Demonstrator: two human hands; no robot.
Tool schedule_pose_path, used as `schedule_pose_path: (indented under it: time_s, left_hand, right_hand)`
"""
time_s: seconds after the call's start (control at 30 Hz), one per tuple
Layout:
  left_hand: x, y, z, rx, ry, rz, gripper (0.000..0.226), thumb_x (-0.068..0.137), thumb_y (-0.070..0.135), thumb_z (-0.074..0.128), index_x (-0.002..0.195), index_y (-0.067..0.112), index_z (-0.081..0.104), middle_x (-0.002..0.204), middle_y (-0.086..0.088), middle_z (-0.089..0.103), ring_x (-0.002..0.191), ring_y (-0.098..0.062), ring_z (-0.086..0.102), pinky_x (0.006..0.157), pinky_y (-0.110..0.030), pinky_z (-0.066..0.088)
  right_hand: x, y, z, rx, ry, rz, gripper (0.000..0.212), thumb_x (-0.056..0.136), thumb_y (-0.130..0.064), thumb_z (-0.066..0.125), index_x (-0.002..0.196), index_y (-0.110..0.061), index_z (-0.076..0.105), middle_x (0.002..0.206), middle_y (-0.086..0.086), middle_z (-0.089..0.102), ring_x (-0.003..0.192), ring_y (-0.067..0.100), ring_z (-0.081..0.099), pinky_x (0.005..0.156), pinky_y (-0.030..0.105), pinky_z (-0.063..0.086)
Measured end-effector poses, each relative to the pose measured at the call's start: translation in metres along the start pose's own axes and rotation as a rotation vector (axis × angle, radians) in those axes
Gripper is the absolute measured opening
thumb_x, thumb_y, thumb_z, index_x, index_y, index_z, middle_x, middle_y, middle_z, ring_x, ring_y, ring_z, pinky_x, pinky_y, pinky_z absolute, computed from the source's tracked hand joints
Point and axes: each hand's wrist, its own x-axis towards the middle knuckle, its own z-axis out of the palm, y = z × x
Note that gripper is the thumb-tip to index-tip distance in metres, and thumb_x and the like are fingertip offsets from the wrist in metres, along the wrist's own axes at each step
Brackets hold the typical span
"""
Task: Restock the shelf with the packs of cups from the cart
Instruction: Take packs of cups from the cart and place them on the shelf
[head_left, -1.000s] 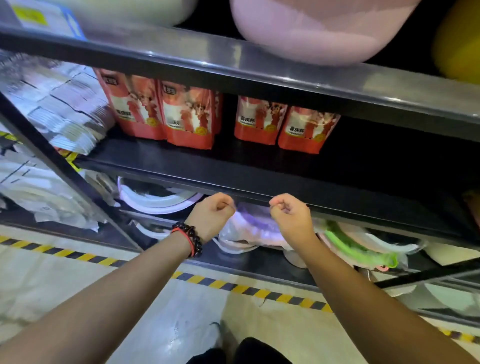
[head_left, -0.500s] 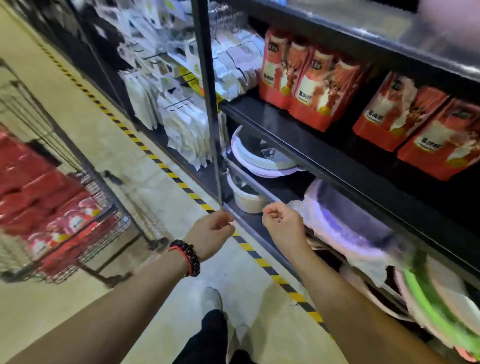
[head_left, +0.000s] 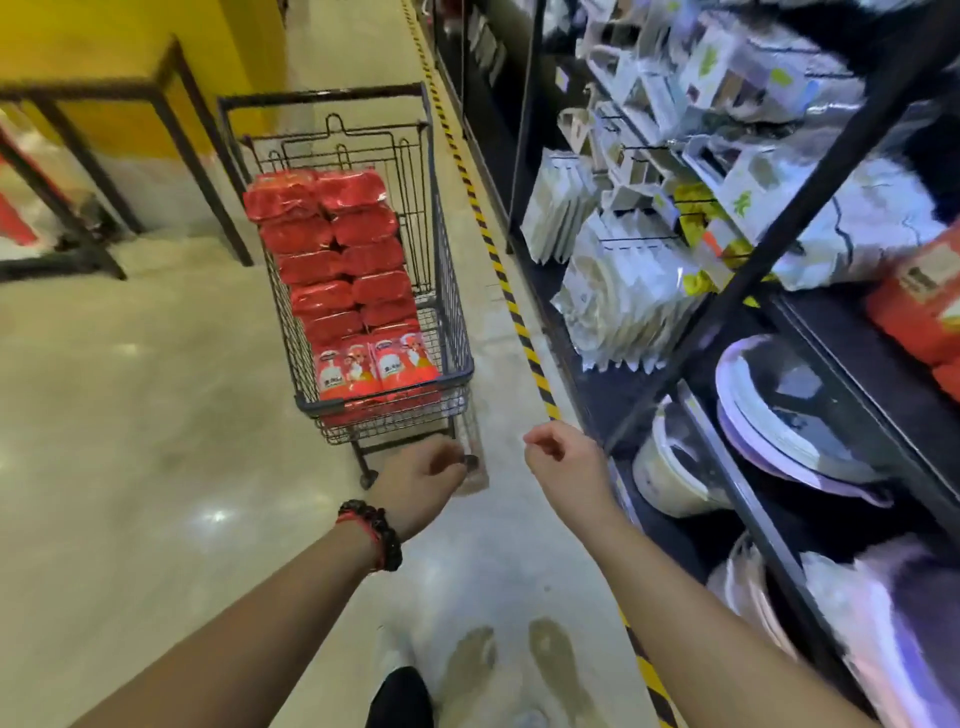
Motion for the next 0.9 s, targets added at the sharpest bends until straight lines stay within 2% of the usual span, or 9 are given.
schedule_pose_path:
  time_s: [0.1,0.23,0.3,0.37,0.47,0.57,0.7,0.83,0.9]
  left_hand:
    - [0.007,-0.029,-0.044,-0.055,0.063,-0.058,0.015,0.091,0.024,0.059,0.088,0.039,0.06,0.094,0.017,0.066,0.09,-0.01,0.065,0.08,-0.031,0.053]
    - [0.024,-0.063,-0.094,-0.095,0.096,-0.086,0.014,0.09,0.019,0.057,0.097,0.03,0.064,0.103,0.006,0.068,0.097,-0.019,0.067,0.09,-0.039,0.054]
    - [0.035,-0.076,-0.113,-0.113,0.135,-0.087,0.014,0.089,0.019,0.058,0.096,0.029,0.064,0.099,0.007,0.068,0.092,-0.013,0.067,0.084,-0.031,0.053]
    - [0.045,-0.086,-0.129,-0.122,0.164,-0.09,0.015,0.089,0.019,0.059,0.089,0.035,0.06,0.093,0.012,0.065,0.078,0.002,0.064,0.065,-0.01,0.047]
    - [0.062,-0.096,-0.149,-0.197,0.189,-0.115,0.019,0.091,0.016,0.059,0.086,0.034,0.061,0.091,0.01,0.065,0.066,0.012,0.061,0.051,-0.002,0.041]
    - [0.085,-0.108,-0.164,-0.205,0.201,-0.142,0.012,0.091,0.021,0.06,0.096,0.029,0.065,0.097,0.007,0.067,0.076,0.001,0.063,0.053,-0.001,0.041]
    - [0.119,-0.121,-0.176,-0.207,0.189,-0.179,0.014,0.09,0.023,0.058,0.101,0.027,0.066,0.099,0.007,0.068,0.086,-0.004,0.063,0.056,-0.004,0.042]
    - [0.165,-0.135,-0.188,-0.193,0.182,-0.25,0.011,0.091,0.023,0.058,0.098,0.029,0.064,0.093,0.01,0.067,0.08,0.0,0.062,0.055,-0.005,0.044]
    - [0.193,-0.143,-0.192,-0.175,0.185,-0.298,0.008,0.091,0.025,0.059,0.096,0.028,0.065,0.091,0.008,0.069,0.078,-0.004,0.065,0.066,-0.015,0.05]
  right_hand:
    - [0.018,-0.024,0.047,-0.035,-0.071,-0.017,0.031,0.085,-0.011,0.065,0.071,-0.039,0.064,0.075,-0.03,0.067,0.071,-0.008,0.06,0.061,0.006,0.045]
    - [0.043,-0.051,0.096,-0.057,-0.128,-0.019,0.03,0.087,-0.01,0.065,0.075,-0.038,0.066,0.074,-0.028,0.067,0.069,-0.007,0.061,0.059,0.006,0.044]
    - [0.056,-0.062,0.115,-0.06,-0.126,-0.017,0.031,0.088,-0.01,0.065,0.076,-0.038,0.066,0.073,-0.022,0.068,0.069,-0.005,0.062,0.059,0.007,0.045]
    - [0.068,-0.071,0.132,-0.069,-0.129,-0.013,0.029,0.088,-0.011,0.065,0.076,-0.037,0.067,0.073,-0.016,0.068,0.07,0.0,0.062,0.06,0.008,0.045]
    - [0.088,-0.08,0.154,-0.061,-0.166,-0.015,0.027,0.089,-0.009,0.065,0.076,-0.034,0.067,0.071,-0.012,0.067,0.071,0.008,0.062,0.063,0.015,0.05]
    - [0.115,-0.085,0.174,-0.058,-0.213,-0.001,0.024,0.089,-0.008,0.064,0.081,-0.03,0.068,0.076,-0.007,0.065,0.072,0.012,0.06,0.068,0.025,0.052]
    - [0.156,-0.088,0.195,-0.073,-0.263,0.012,0.026,0.09,-0.007,0.062,0.079,-0.031,0.067,0.077,-0.007,0.064,0.072,0.009,0.058,0.066,0.019,0.047]
    - [0.214,-0.078,0.221,-0.08,-0.281,0.059,0.025,0.09,-0.01,0.063,0.078,-0.032,0.068,0.077,-0.01,0.065,0.072,0.006,0.06,0.062,0.01,0.044]
    - [0.247,-0.068,0.236,-0.072,-0.301,0.083,0.024,0.09,-0.013,0.063,0.078,-0.034,0.068,0.076,-0.014,0.066,0.071,0.0,0.06,0.061,0.011,0.043]
